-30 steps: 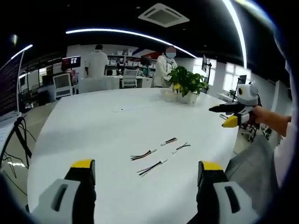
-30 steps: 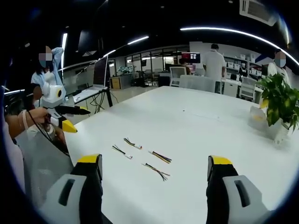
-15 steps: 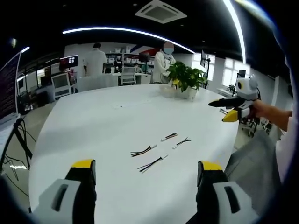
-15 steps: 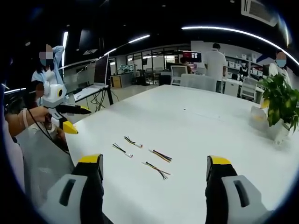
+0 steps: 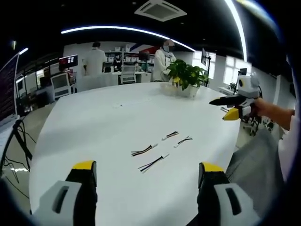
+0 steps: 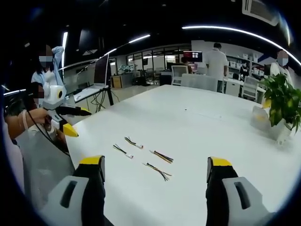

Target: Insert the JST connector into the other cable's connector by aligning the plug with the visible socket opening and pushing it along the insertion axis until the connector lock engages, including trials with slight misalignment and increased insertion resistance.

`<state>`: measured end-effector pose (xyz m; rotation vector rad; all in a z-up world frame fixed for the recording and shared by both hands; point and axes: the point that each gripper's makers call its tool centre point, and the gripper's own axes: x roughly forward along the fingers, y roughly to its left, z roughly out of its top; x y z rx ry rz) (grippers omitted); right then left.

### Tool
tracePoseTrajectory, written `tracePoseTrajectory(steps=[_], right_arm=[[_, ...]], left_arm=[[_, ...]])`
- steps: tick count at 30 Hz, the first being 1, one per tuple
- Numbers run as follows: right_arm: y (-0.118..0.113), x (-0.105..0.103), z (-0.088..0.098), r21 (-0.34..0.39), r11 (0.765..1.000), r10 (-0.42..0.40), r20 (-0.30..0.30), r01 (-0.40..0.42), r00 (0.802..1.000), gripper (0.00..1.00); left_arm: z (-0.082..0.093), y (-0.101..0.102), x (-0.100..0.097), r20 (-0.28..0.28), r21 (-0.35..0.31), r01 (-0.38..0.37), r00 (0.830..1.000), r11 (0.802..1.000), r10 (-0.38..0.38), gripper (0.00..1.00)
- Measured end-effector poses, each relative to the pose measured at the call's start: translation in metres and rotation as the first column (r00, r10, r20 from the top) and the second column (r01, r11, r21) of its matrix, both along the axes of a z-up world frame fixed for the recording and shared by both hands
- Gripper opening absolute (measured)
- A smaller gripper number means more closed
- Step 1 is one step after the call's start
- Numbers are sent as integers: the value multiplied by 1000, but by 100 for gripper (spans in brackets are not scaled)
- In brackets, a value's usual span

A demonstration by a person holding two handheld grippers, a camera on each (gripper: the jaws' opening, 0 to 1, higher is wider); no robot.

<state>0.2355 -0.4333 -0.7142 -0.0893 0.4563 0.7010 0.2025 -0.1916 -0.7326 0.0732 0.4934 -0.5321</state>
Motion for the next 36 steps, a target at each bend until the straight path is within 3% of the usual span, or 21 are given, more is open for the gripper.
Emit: tracePoseTrajectory(steps=[11, 28, 36], right_arm=[[4, 3, -4, -7, 1000, 17, -10, -17, 1000, 85], [27, 14, -3, -2, 995, 99, -2, -99, 995, 81], [27, 20, -4, -14, 994, 104, -2, -104, 995, 80]], left_arm=[[6, 0, 9, 21, -5, 6, 1000, 1000, -6, 86], [16, -22, 32, 59, -11, 74, 996, 997, -73, 83], [8, -23, 36, 40, 1, 87, 995, 996, -87, 83]])
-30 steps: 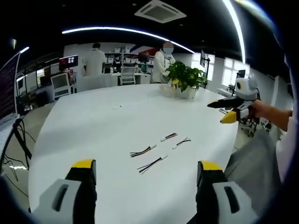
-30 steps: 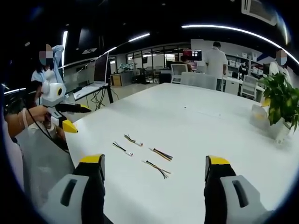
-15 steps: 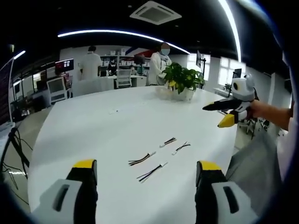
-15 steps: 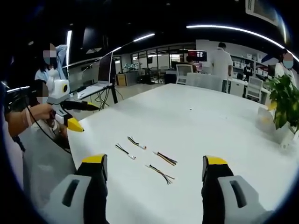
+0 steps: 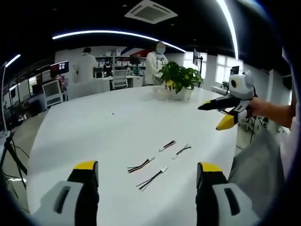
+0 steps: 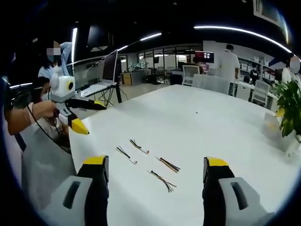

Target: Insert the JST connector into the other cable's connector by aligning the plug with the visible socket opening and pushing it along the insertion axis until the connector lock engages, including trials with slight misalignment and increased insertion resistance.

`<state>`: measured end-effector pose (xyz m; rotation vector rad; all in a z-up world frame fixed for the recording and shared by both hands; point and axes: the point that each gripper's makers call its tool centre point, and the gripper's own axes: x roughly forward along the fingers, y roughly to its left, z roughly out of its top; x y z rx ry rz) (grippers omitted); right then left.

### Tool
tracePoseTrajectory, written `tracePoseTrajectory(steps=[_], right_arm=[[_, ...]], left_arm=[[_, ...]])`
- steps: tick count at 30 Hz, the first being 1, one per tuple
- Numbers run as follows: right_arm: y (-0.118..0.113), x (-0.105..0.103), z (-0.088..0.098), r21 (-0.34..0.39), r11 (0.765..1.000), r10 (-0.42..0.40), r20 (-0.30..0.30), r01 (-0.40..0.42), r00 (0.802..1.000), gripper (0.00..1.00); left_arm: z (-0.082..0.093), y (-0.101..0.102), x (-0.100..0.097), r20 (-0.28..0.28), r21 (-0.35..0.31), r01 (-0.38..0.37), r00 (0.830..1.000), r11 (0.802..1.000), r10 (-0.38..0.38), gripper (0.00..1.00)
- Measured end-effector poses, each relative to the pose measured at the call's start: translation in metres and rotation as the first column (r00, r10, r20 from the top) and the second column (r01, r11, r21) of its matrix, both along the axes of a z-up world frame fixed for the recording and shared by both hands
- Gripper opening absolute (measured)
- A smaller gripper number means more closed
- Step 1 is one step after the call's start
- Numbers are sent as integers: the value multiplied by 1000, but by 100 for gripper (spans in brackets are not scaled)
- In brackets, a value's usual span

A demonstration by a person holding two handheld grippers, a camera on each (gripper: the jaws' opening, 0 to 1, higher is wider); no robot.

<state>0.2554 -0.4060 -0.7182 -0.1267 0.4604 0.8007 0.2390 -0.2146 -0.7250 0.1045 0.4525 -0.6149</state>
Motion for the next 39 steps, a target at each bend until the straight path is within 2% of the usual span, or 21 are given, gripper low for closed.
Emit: tracePoseTrajectory(steps=[15, 39], right_arm=[[7, 18, -6, -8, 999, 37, -4, -37, 999, 77], [19, 29, -14, -26, 996, 84, -5, -84, 996, 72]], left_arm=[[-5, -3, 11, -11, 4, 20, 1000, 1000, -20, 82], [-5, -14, 28, 5, 18, 61, 998, 998, -61, 81]])
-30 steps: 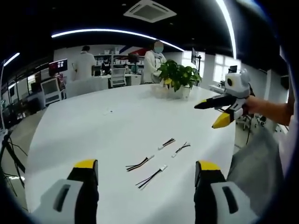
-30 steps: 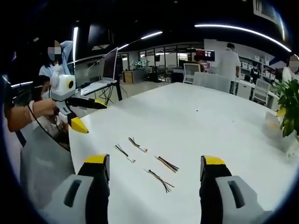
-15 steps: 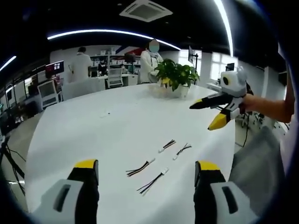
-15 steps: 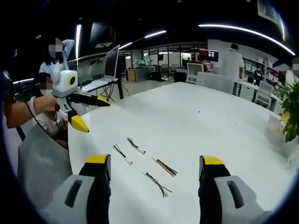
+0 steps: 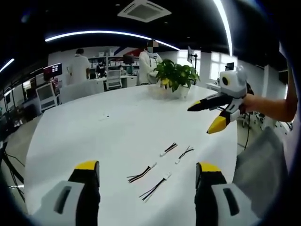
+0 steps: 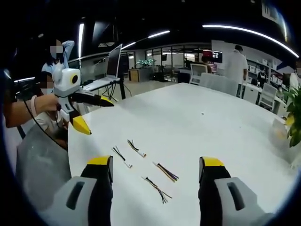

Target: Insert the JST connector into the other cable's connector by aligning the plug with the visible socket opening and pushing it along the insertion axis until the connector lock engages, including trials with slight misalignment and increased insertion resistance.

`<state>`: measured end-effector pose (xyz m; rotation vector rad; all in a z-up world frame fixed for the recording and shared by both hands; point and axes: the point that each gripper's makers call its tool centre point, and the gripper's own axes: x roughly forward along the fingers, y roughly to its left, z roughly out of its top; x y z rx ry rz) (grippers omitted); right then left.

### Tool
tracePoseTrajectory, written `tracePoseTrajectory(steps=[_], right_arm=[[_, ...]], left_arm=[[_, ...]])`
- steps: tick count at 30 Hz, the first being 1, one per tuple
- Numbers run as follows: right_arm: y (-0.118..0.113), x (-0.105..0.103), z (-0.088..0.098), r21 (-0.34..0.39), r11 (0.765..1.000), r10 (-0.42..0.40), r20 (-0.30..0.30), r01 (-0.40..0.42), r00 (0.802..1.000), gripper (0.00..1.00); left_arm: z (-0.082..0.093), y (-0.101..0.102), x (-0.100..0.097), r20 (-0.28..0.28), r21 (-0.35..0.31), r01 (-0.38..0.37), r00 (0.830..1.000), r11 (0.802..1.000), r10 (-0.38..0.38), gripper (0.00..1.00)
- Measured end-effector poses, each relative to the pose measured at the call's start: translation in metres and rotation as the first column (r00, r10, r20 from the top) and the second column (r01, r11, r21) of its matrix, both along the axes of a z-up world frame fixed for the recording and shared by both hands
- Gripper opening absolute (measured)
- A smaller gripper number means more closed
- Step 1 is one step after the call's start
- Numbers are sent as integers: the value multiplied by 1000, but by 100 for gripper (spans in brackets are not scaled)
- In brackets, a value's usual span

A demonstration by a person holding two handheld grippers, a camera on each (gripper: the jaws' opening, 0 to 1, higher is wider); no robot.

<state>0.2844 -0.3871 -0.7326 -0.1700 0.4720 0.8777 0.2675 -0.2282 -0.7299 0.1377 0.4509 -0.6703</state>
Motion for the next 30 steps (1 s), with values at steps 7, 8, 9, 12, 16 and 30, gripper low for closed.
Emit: tracePoseTrajectory(steps=[7, 8, 9, 12, 16, 30], right_arm=[[6, 4, -5, -1, 1000, 13, -9, -13, 1000, 70], [6, 4, -6, -2, 1000, 15, -11, -15, 1000, 69], [7, 4, -7, -1, 1000, 17, -12, -17, 1000, 69], [8, 6, -10, 1, 1000, 19, -19, -19, 1000, 69], [9, 7, -15, 1, 1000, 25, -27, -25, 999, 68], [17, 13, -27, -8, 999, 45, -39, -45, 998, 64]], left_arm=[[-4, -1, 4, -7, 6, 10, 1000, 1000, -10, 80], [-6, -2, 5, -12, 9, 10, 1000, 1000, -10, 80], [-7, -2, 6, -14, 10, 11, 1000, 1000, -11, 80], [-9, -3, 7, -20, 9, 17, 1000, 1000, -17, 80], [-13, -5, 10, -24, 0, 22, 999, 1000, -22, 80], [-25, -9, 18, -43, -6, 35, 998, 999, -35, 78]])
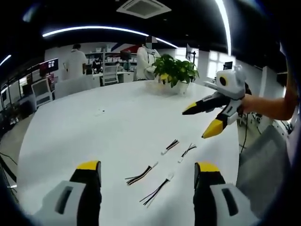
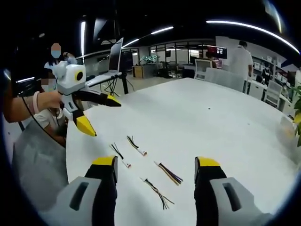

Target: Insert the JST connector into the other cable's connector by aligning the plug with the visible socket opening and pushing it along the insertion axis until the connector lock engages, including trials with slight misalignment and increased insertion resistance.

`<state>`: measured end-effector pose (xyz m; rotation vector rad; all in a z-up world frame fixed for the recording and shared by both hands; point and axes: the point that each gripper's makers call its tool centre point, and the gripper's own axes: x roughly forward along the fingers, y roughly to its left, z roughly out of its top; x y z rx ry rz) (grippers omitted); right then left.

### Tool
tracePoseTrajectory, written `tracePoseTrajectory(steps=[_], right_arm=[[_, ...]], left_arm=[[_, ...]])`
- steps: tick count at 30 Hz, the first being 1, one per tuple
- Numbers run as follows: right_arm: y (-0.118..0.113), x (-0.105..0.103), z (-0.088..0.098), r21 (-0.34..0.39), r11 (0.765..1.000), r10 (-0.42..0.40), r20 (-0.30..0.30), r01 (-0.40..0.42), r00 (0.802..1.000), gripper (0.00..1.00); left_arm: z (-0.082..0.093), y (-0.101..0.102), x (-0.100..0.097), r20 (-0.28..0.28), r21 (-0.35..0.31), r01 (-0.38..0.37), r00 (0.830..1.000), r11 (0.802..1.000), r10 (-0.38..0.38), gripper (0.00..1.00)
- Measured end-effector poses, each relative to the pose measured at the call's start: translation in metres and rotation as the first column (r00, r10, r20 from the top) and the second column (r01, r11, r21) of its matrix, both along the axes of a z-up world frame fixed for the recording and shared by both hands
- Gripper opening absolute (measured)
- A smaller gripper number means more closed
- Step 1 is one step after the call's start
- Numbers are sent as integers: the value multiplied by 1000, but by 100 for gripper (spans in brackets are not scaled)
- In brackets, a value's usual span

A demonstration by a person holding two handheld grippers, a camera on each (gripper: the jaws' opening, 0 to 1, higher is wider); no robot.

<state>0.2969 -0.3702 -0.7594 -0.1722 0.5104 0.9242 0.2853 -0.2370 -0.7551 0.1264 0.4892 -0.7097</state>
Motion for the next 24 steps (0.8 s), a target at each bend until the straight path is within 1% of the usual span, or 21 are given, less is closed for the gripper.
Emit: tracePoseTrajectory(steps=[5, 9, 14, 16, 20, 22, 24], right_arm=[[4, 1, -2, -3, 1000, 18, 1, -18, 1000, 62], [6, 3, -5, -5, 1000, 26, -2, -26, 1000, 61], [7, 5, -9, -11, 999, 38, -7, -38, 999, 57], [8, 6, -10, -16, 999, 41, -5, -41, 999, 56], [9, 9, -13, -20, 999, 48, -2, -48, 999, 55], [11, 10, -15, -27, 998, 58, 1, -58, 998, 54], [12, 11, -16, -26, 998, 62, -1, -62, 998, 53]], left_arm=[[-3, -1, 2, -9, -7, 2, 1000, 1000, -2, 78], [-6, 2, 7, 10, 19, -19, 1000, 1000, 19, 77], [-9, 0, 9, -3, 6, -15, 1000, 1000, 15, 77], [-9, -2, 11, 0, -12, -19, 1000, 1000, 19, 76], [-14, -4, 13, -6, -3, -6, 1000, 1000, 6, 76], [-13, -6, 15, -10, -34, -6, 1000, 999, 5, 75], [-12, -8, 17, -7, -49, -3, 1000, 999, 3, 74]])
